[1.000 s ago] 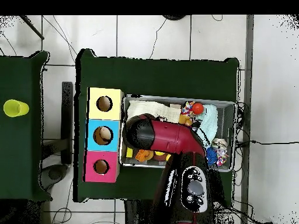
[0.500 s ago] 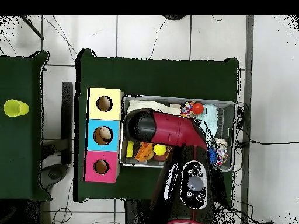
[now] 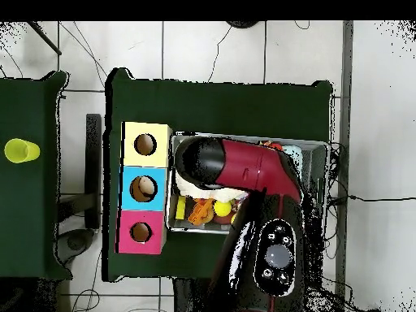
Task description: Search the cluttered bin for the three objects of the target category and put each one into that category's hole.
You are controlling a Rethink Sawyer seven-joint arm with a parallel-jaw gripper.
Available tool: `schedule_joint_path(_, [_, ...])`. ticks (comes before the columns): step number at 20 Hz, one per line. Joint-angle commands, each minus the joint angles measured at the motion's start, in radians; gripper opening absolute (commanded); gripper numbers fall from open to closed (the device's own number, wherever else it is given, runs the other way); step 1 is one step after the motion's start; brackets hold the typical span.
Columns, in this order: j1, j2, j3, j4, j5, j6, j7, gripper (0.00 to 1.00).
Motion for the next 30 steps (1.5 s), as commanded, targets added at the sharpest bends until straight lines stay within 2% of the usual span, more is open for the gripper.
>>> schedule_joint_path(1, [-0.039,0.086,0.011,-0.137,-0.054,0.072,0.093,1.00])
schedule_joint_path(6, [-0.145,0.187,0.099,-0.218,-0.066,-0.014,-0.033,1.00])
schedule_joint_path(12, [-0.219,0.225,0.175,-0.268,-0.072,-0.016,-0.122,1.00])
schedule_joint_path(17, [-0.257,0.237,0.232,-0.284,-0.087,0.002,-0.181,1.00])
schedule_joint_path(21, [-0.290,0.231,0.326,-0.291,-0.133,0.074,-0.368,1.00])
schedule_joint_path(22, [-0.300,0.222,0.359,-0.285,-0.152,0.105,-0.442,1.00])
schedule_joint_path(24, [-0.313,0.209,0.402,-0.271,-0.174,0.138,-0.501,1.00])
schedule_joint_path(29, [-0.339,0.182,0.482,-0.245,-0.215,0.156,-0.567,1.00])
schedule_joint_path(30, [-0.338,0.190,0.496,-0.262,-0.220,0.176,-0.579,1.00])
